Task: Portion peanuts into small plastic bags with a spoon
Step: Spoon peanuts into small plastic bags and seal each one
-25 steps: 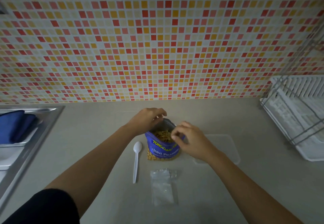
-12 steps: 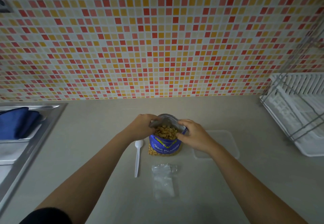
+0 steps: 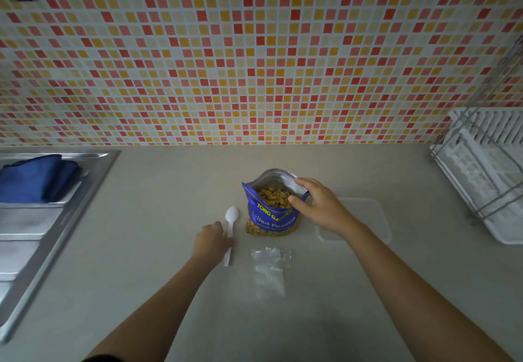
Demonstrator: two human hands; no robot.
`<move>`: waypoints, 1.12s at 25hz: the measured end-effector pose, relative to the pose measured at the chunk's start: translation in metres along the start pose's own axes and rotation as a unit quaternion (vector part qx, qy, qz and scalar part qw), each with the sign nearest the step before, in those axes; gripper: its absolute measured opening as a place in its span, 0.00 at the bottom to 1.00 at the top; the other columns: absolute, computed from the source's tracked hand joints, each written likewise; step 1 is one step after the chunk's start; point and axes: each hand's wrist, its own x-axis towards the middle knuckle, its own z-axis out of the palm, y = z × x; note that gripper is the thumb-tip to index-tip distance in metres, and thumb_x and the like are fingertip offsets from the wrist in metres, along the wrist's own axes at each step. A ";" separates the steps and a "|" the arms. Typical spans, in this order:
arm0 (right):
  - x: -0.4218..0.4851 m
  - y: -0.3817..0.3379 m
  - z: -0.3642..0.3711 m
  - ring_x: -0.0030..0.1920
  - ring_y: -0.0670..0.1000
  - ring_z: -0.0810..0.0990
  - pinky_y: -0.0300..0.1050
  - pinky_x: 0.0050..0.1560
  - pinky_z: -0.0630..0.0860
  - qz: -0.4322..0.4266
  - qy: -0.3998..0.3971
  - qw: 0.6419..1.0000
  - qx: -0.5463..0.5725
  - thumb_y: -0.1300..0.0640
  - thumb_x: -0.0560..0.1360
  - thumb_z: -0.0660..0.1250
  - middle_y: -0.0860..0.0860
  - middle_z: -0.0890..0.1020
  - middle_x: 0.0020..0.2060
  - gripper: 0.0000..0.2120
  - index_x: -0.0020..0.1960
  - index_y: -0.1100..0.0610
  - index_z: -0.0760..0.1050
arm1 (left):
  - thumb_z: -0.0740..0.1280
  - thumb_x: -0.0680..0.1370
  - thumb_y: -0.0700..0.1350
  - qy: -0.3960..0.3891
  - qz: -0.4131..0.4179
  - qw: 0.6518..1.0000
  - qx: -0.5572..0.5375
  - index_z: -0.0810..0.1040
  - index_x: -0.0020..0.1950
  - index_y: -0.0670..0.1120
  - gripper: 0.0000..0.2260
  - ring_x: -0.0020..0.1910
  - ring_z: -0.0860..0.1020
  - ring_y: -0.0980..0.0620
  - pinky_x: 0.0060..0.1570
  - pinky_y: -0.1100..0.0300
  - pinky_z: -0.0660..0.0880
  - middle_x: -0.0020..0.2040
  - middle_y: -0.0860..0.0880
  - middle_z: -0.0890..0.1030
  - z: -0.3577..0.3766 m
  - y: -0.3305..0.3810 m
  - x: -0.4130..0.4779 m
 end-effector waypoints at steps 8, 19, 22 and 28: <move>0.000 0.001 -0.003 0.68 0.51 0.68 0.41 0.67 0.63 0.000 -0.004 1.000 -0.004 0.50 0.74 0.66 0.53 0.69 0.68 0.27 0.70 0.59 0.65 | 0.65 0.72 0.42 0.090 -0.043 0.979 -0.176 0.77 0.36 0.40 0.07 0.42 0.79 0.40 0.39 0.55 0.72 0.36 0.40 0.80 -0.015 0.001 -0.003; 0.003 0.003 -0.005 0.67 0.50 0.68 0.47 0.66 0.68 0.010 -0.032 0.999 0.021 0.49 0.74 0.66 0.51 0.69 0.68 0.29 0.71 0.57 0.63 | 0.72 0.72 0.45 0.116 0.140 0.860 -0.477 0.79 0.46 0.48 0.05 0.35 0.81 0.54 0.43 0.61 0.80 0.37 0.46 0.82 -0.138 0.058 -0.006; 0.004 0.003 -0.005 0.66 0.50 0.70 0.45 0.64 0.70 0.009 -0.039 0.999 0.022 0.50 0.74 0.67 0.52 0.70 0.67 0.28 0.70 0.58 0.64 | 0.67 0.75 0.46 0.181 0.191 0.890 -0.373 0.79 0.45 0.44 0.05 0.34 0.81 0.53 0.42 0.61 0.78 0.35 0.46 0.82 -0.132 0.076 -0.006; 0.008 0.003 -0.009 0.66 0.51 0.69 0.41 0.61 0.68 0.016 -0.051 0.998 0.033 0.53 0.74 0.67 0.53 0.69 0.68 0.27 0.70 0.57 0.63 | 0.63 0.78 0.45 0.142 0.245 0.952 -0.119 0.79 0.49 0.40 0.10 0.40 0.80 0.44 0.43 0.54 0.78 0.42 0.40 0.83 -0.116 0.103 0.009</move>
